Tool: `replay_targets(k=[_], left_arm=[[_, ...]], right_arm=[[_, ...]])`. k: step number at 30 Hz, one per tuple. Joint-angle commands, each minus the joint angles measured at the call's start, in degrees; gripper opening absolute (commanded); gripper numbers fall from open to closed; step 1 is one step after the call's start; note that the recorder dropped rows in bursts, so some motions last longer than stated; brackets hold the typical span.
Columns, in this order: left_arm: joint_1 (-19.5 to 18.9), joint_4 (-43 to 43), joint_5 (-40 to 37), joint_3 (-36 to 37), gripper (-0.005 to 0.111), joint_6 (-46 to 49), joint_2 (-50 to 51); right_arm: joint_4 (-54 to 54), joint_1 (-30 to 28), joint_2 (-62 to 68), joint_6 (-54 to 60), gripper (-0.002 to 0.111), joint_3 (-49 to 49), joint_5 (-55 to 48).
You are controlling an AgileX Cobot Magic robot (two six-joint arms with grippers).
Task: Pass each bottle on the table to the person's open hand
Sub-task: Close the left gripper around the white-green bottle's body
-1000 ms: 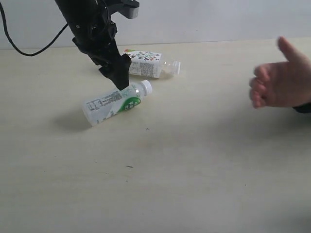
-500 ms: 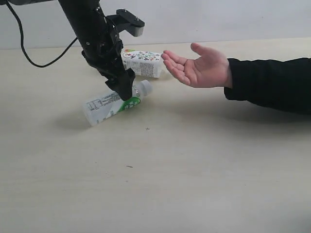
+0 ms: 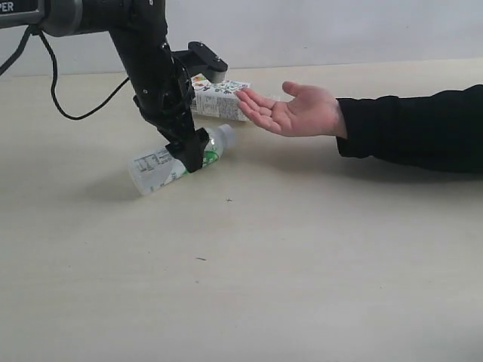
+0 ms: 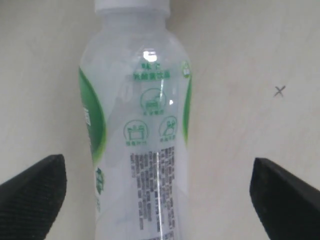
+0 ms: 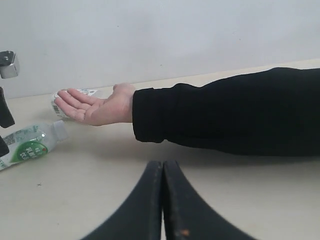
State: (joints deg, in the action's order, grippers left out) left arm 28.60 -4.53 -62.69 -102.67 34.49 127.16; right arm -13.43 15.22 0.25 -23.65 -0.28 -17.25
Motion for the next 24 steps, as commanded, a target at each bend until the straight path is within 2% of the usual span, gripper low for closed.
replay_targets(k=[1, 24], left_arm=[[-0.09, 0.98, 0.48, 0.06, 0.094, 0.14, 1.39], [-0.09, 1.50, 1.19, 0.06, 0.094, 0.14, 5.35]], right_arm=[[-0.02, -0.24, -0.25, 0.03, 0.000, 0.28, 0.63], [-0.02, -0.24, -0.25, 0.03, 0.000, 0.28, 0.63]])
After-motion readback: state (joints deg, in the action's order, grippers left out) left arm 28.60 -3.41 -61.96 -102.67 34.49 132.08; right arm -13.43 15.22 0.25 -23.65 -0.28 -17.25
